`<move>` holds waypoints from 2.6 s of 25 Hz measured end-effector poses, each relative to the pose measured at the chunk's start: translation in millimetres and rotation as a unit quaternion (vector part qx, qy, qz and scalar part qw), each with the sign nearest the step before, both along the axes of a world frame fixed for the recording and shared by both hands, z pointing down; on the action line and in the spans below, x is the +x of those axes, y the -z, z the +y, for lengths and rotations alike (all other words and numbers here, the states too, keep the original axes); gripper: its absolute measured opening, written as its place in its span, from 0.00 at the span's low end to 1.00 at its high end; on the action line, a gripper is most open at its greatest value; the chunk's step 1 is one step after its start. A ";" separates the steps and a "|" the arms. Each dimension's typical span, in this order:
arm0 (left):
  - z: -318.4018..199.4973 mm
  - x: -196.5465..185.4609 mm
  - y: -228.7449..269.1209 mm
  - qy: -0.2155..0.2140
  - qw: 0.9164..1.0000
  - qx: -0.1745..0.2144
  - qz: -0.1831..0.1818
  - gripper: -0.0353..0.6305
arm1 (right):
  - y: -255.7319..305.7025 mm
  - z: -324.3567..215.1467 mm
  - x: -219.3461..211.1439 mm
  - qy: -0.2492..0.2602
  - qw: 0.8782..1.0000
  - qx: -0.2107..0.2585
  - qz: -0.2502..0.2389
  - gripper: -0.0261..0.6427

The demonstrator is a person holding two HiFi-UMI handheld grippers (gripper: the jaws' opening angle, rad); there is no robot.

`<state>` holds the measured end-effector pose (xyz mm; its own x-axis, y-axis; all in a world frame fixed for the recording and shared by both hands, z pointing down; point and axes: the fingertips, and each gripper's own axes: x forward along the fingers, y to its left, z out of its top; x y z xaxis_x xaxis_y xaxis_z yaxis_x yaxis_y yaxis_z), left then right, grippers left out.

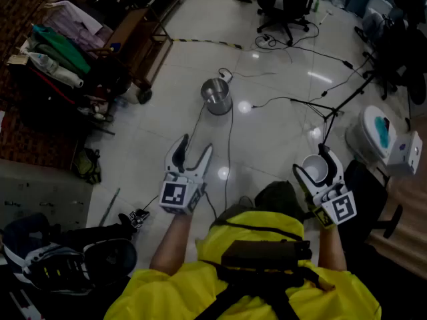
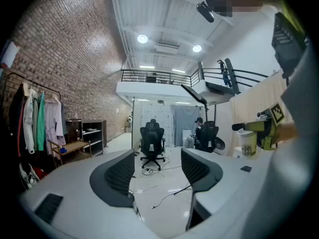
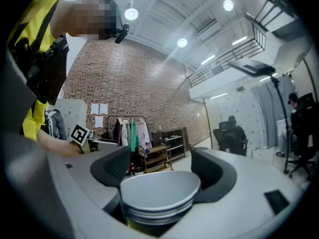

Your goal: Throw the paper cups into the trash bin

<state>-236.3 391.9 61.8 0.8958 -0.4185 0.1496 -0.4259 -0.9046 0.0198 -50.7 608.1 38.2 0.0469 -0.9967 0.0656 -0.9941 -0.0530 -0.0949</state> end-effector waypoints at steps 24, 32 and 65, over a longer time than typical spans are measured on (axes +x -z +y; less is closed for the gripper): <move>-415.6 179.6 -241.4 0.256 0.960 -0.114 0.000 0.31 | -319.8 -649.3 160.7 0.323 0.933 -0.152 -0.044 0.63; -417.8 150.9 -394.0 0.271 0.941 -0.197 -0.049 0.31 | -581.2 -705.8 127.7 0.292 0.918 -0.263 -0.053 0.63; -420.6 200.4 -554.3 0.244 0.922 -0.275 -0.122 0.31 | -789.6 -712.0 137.5 0.281 0.893 -0.352 0.004 0.67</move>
<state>-35.9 -28.8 616.1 0.5332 -0.5640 0.6306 -0.8316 -0.4861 0.2684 86.8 -103.9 827.8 -0.4436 -0.5759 0.6867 -0.8834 0.4102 -0.2266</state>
